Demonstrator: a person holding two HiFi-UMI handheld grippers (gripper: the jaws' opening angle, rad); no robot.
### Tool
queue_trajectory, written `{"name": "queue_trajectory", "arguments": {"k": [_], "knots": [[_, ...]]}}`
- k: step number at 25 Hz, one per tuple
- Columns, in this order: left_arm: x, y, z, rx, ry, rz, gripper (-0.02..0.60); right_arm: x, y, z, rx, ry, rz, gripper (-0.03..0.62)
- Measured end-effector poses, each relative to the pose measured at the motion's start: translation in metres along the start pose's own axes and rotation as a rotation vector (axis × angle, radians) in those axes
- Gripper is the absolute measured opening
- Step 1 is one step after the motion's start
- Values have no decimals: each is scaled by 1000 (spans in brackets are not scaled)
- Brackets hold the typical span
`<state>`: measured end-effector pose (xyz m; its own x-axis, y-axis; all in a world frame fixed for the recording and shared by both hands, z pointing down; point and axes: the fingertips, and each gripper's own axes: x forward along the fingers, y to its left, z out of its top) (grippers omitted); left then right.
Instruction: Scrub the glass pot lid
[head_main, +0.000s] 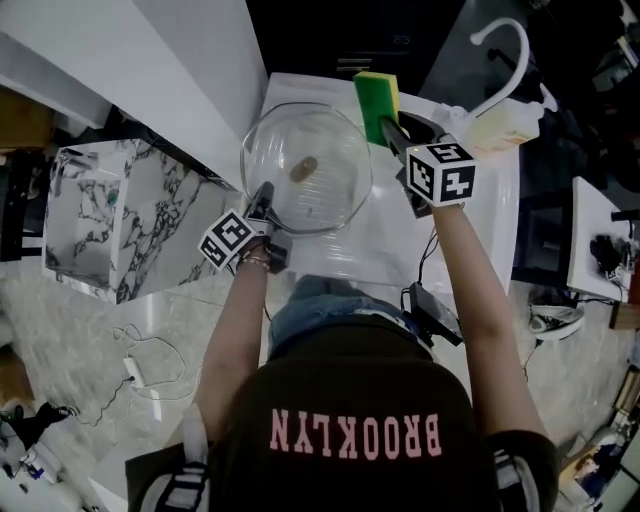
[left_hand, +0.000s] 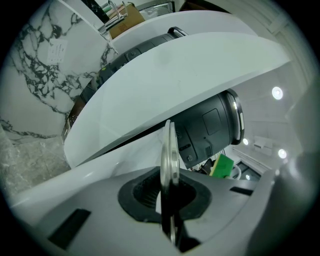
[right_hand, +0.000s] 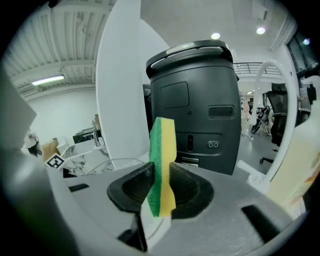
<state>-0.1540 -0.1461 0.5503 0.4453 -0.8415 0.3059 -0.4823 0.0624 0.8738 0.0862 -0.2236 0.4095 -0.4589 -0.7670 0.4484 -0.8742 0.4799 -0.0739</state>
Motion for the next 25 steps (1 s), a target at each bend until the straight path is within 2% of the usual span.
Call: {"name": "queue_trajectory", "arguments": {"k": [5, 9, 16, 19, 23, 25], "knots": [[-4, -7, -1, 99, 13, 9, 12, -35, 12, -28, 91, -20, -7, 89], [-7, -12, -2, 131, 38, 37, 12, -54, 7, -51, 222, -24, -31, 89], [-3, -36, -2, 261, 110, 75, 12, -78, -1, -67, 275, -34, -90, 89], [3, -61, -3, 378, 136, 43, 12, -87, -4, -66, 287, -52, -112, 89], [10, -108, -2, 621, 145, -1, 12, -103, -15, -67, 294, -66, -149, 89], [13, -132, -9, 732, 161, -54, 12, -112, -22, -69, 304, -74, -168, 89]]}}
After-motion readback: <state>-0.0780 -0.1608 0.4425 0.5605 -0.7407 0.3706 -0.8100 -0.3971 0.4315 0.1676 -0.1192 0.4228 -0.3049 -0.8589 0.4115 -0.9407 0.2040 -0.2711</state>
